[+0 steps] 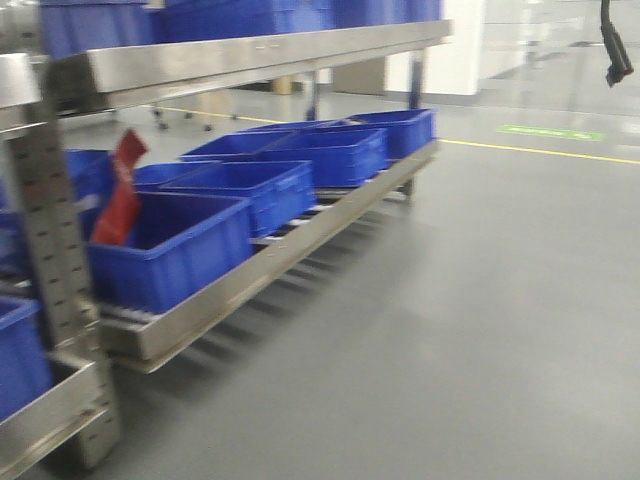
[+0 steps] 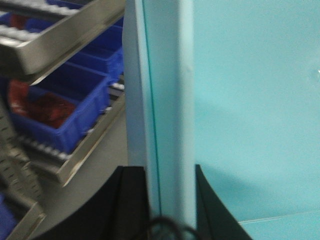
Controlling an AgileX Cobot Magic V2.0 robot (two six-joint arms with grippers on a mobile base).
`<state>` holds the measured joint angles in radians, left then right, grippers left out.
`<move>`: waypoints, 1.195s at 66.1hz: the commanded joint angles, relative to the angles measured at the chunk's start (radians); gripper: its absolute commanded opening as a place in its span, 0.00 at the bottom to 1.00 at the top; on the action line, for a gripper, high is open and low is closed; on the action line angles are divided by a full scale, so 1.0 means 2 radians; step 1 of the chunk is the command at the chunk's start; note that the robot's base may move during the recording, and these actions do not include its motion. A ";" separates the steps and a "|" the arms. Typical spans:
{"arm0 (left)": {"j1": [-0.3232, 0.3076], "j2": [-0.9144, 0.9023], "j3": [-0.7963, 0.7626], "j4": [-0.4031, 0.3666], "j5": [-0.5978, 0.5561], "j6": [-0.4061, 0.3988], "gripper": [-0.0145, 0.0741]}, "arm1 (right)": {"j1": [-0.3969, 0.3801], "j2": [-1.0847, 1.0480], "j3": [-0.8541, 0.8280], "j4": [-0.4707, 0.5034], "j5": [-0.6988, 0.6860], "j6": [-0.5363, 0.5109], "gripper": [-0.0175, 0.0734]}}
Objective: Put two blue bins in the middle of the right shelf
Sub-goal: 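Drive the base away down the aisle carrying the teal bin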
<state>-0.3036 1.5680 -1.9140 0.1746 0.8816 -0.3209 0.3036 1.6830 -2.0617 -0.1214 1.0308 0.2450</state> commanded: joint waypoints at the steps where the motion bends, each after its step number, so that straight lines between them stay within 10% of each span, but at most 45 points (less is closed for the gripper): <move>1: -0.004 -0.012 -0.010 -0.026 -0.068 0.004 0.04 | 0.000 -0.005 -0.006 0.005 -0.040 -0.006 0.01; 79: -0.004 -0.012 -0.010 -0.026 -0.069 0.004 0.04 | 0.000 -0.005 -0.006 0.005 -0.040 -0.006 0.01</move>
<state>-0.3036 1.5680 -1.9140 0.1710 0.8839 -0.3230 0.3036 1.6830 -2.0617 -0.1214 1.0308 0.2450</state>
